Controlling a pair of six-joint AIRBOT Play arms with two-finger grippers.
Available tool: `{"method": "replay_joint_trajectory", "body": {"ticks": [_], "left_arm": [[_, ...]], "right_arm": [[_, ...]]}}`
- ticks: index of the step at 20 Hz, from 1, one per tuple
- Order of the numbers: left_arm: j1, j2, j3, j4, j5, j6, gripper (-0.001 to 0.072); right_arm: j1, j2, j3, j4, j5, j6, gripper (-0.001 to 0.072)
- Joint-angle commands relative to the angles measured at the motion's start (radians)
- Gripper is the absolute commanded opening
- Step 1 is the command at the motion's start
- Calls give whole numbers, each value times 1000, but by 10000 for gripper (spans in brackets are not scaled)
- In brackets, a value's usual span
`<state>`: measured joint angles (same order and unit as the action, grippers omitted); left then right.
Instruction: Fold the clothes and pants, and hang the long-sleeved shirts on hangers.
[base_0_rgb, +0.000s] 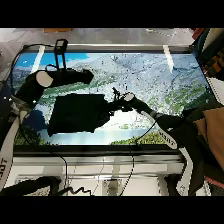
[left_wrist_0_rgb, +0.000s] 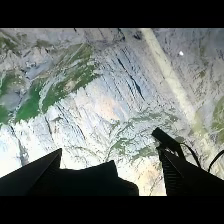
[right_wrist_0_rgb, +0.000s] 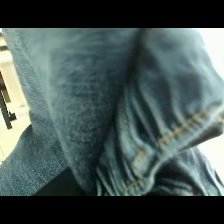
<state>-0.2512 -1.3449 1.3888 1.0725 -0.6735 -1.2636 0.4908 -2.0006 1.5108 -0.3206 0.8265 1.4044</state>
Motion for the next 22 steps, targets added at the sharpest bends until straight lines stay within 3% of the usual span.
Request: {"method": "replay_joint_trajectory", "body": {"ticks": [1, 6, 10, 15, 22], "left_arm": [[27, 58, 0, 26, -20, 0, 696], [55, 205, 0, 87, -85, 0, 696], [56, 349, 0, 87, -92, 0, 696], [56, 502, 0, 87, -92, 0, 696], [56, 598, 0, 132, -92, 0, 696]], "right_arm": [[19, 8, 34, 2, -85, -6, 20], [-163, 130, 127, -27, 80, -12, 19], [-400, 357, 153, -100, 210, 21, 18], [-766, 671, 153, -479, 415, 272, 19], [-1337, 984, 153, -926, 629, 290, 20]]}}
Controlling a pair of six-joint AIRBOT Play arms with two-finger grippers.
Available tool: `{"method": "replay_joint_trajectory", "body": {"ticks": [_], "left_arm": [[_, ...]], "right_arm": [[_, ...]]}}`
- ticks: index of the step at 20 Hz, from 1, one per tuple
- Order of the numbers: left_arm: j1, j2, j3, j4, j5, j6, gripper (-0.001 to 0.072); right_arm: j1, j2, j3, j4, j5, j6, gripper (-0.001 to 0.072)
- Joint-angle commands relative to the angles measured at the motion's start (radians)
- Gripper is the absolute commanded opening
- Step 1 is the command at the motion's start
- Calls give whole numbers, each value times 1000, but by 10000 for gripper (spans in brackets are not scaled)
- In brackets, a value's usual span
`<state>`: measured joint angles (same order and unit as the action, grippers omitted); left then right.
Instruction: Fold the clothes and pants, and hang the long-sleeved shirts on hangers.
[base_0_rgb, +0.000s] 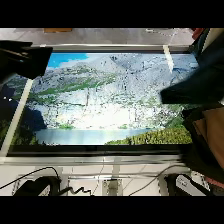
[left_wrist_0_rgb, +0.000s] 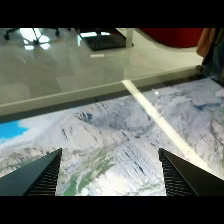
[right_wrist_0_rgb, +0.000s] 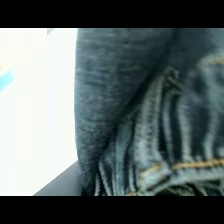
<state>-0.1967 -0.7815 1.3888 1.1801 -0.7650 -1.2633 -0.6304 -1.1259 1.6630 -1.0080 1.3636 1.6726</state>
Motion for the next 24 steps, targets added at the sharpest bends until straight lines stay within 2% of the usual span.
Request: {"method": "replay_joint_trajectory", "body": {"ticks": [1, 3, 5, 8, 9, 11, 12, 16, 17, 18, 19, 21, 24], "left_arm": [[1, 37, 0, 24, 0, 0, 696], [1, 36, 0, 24, 0, 0, 696], [1, 36, 0, 24, 0, 0, 696], [1, 33, 0, 24, 0, 0, 696], [1, 33, 0, 24, 0, 0, 696], [1, 33, 0, 24, 0, 0, 696], [1, 33, 0, 24, 0, 0, 696], [1, 32, 0, 24, 0, 0, 696], [1, 32, 0, 24, 0, 0, 696], [1, 32, 0, 24, 0, 0, 696], [1, 32, 0, 24, 0, 0, 696], [1, 32, 0, 24, 0, 0, 696], [1, 32, 0, 24, 0, 0, 696]], "right_arm": [[-293, 133, 1, -327, 119, 23, 19], [-432, 156, 0, -487, 187, 56, 20], [-552, 156, 0, -579, 241, 62, 19], [-691, 143, 0, -572, 238, 77, 26], [-708, 140, 0, -564, 237, 109, 151], [-710, 137, 0, -564, 220, 126, 651], [-710, 134, 0, -561, 208, 126, 704], [-709, 126, -5, -515, 207, 126, 681], [-709, 126, -18, -458, 208, 126, 484], [-709, 126, -34, -390, 209, 121, 173], [-701, 126, -61, -321, 215, 101, 19], [-623, 129, -107, -312, 236, 79, 18], [-390, 147, -119, -360, 209, 49, 18]]}}
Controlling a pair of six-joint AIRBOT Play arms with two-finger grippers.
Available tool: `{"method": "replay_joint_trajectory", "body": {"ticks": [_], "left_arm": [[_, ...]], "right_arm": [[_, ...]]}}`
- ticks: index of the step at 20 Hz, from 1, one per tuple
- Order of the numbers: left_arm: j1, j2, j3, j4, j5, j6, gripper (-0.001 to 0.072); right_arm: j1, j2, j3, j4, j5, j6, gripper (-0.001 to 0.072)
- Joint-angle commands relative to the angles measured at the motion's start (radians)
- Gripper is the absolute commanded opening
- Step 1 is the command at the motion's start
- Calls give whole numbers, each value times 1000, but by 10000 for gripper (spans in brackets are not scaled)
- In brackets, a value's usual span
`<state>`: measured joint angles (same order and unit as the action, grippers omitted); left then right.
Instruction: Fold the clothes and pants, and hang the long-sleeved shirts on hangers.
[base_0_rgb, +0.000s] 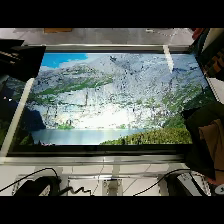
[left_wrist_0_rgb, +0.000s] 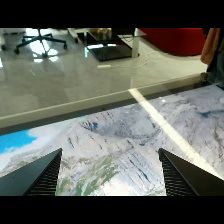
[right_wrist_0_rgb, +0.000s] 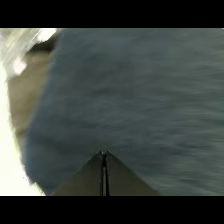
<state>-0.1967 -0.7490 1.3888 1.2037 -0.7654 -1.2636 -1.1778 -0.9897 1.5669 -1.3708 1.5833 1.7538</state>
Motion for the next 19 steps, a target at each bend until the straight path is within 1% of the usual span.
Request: {"method": "replay_joint_trajectory", "body": {"ticks": [1, 3, 6, 10, 12, 13, 14, 16, 18, 19], "left_arm": [[1, 0, 0, 0, 0, 0, 696], [1, 0, 0, 0, 1, 0, 696], [1, 0, 0, 0, 0, 0, 696], [1, 0, 0, 0, 1, 0, 696], [1, 0, 0, 0, 1, 0, 696], [1, 0, 0, 0, 0, 0, 696], [1, 0, 0, 0, 0, 0, 696], [1, 0, 0, 0, 0, 0, 696], [1, 0, 0, 0, 0, 0, 696], [1, 0, 0, 0, 0, 0, 696]], "right_arm": [[266, 16, -23, -34, -14, -56, 17], [487, 17, -23, -91, -3, -84, 18], [826, 19, -23, -154, -24, -76, 17], [1250, 21, -23, -419, -38, 79, 17], [1417, 14, -23, -595, 10, 151, 17], [1473, 8, -23, -652, 53, 168, 18], [1504, 0, -23, -653, 93, 167, 19], [1523, -4, -23, -576, 150, 168, 20], [1525, -1, -23, -504, 155, 168, 20], [1525, -2, -23, -491, 151, 168, 20]]}}
